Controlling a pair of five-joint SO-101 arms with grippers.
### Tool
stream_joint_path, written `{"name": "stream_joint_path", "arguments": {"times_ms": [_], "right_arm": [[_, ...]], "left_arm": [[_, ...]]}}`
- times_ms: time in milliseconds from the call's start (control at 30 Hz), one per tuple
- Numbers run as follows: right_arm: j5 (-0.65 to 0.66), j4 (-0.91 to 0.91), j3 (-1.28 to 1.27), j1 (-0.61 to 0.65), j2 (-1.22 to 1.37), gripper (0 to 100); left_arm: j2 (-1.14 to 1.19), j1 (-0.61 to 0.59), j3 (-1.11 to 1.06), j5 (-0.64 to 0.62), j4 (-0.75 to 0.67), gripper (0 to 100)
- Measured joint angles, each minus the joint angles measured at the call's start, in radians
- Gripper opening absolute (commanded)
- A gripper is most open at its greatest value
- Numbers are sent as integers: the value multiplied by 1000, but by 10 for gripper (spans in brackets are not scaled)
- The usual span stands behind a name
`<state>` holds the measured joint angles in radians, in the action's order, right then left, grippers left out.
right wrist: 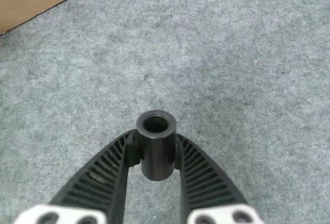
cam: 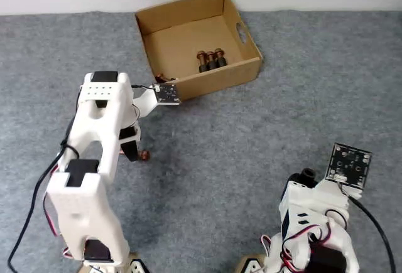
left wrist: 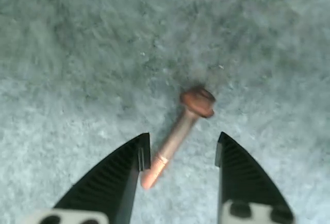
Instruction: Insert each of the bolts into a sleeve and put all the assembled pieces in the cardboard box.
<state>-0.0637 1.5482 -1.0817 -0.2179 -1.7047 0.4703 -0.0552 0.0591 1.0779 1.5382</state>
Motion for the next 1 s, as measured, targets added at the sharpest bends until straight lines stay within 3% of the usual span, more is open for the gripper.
{"name": "stream_joint_path", "arguments": {"times_ms": [133,400,800,1000], "right_arm": [[0,0,-2,0,0,8],[0,0,-12,0,0,8],[0,0,-12,0,0,8],[0,0,-12,0,0,8]], "left_arm": [[92,0,63,0,0,173],[198,14,160,0,31,6],[186,43,170,0,161,6],[-17,46,5,0,178,6]]}}
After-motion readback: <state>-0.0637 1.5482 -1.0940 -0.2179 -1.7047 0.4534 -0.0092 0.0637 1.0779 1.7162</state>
